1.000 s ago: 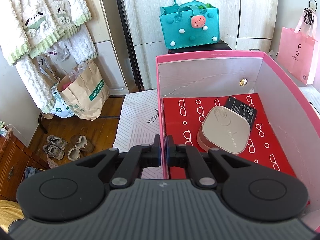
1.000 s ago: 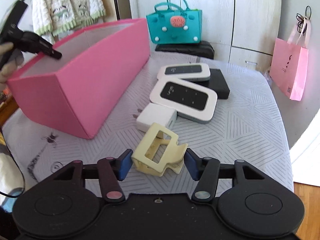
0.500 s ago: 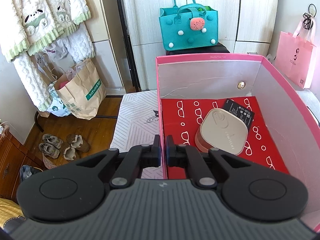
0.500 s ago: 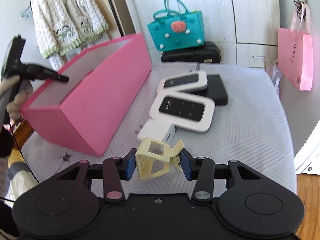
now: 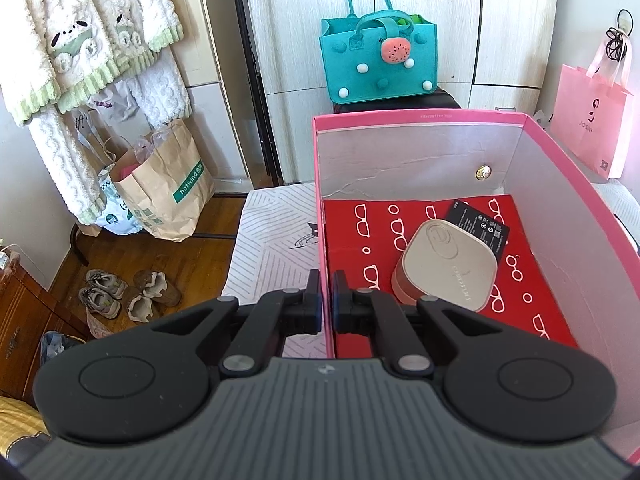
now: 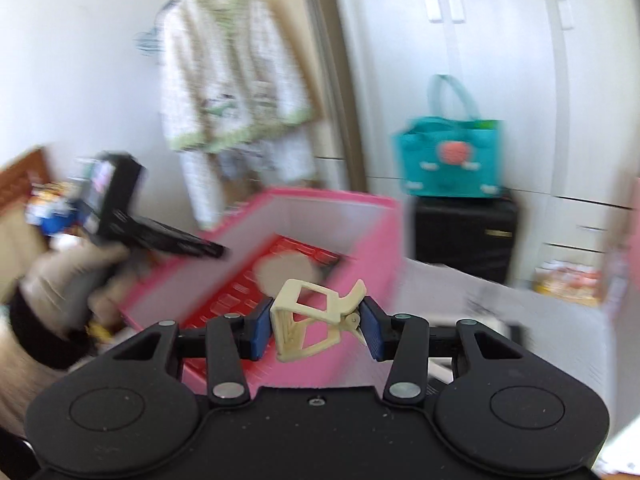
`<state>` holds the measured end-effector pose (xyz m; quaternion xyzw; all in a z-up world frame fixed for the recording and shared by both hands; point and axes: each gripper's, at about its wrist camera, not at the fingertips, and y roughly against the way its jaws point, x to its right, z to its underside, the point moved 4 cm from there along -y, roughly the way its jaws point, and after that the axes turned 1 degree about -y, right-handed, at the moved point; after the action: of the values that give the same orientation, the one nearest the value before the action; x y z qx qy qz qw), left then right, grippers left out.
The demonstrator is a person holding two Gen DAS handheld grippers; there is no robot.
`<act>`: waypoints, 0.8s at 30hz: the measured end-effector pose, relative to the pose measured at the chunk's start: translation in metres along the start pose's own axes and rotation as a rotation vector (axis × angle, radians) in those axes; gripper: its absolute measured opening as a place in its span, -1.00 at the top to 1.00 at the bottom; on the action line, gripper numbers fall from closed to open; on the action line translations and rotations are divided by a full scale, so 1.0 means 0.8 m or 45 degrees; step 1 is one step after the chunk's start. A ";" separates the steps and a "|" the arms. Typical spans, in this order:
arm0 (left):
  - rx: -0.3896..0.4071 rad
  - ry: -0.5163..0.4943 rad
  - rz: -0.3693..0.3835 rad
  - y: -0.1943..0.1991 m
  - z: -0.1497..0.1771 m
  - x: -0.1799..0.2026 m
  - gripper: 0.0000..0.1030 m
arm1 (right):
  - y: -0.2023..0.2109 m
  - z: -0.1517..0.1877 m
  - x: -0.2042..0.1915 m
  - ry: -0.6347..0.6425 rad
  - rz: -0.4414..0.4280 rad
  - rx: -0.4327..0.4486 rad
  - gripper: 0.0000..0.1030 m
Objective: Organize rigid objects
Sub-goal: 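Place the cream claw clip into the pink box and open the right tool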
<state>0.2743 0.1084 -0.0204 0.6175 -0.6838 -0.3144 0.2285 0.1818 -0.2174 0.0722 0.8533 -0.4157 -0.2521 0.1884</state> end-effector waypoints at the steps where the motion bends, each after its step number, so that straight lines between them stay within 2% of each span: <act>1: 0.001 -0.006 -0.007 0.000 0.000 0.002 0.91 | -0.013 -0.009 0.004 -0.029 -0.057 -0.020 0.01; 9: 0.002 0.029 0.027 0.002 0.000 0.000 0.91 | -0.133 -0.062 0.012 -0.132 -0.192 -0.260 0.01; 12: 0.003 0.033 0.032 0.003 0.001 0.000 0.91 | -0.176 -0.075 0.008 -0.138 -0.188 -0.337 0.01; 15: 0.000 0.028 0.030 0.003 0.001 0.001 0.91 | -0.221 -0.078 0.001 -0.084 -0.136 -0.436 0.01; 19: -0.007 0.019 0.016 0.000 -0.002 0.004 0.91 | -0.261 -0.083 -0.004 -0.086 -0.117 -0.520 0.01; 23: -0.014 -0.005 -0.004 0.000 0.000 0.005 0.91 | -0.287 -0.088 -0.008 -0.226 -0.231 -0.617 0.01; 24: -0.020 -0.004 -0.003 -0.001 0.000 0.005 0.91 | -0.292 -0.089 -0.009 -0.228 -0.231 -0.619 0.01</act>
<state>0.2744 0.1048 -0.0211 0.6162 -0.6809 -0.3209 0.2320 0.3632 -0.0674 0.0078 0.7911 -0.2797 -0.4348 0.3269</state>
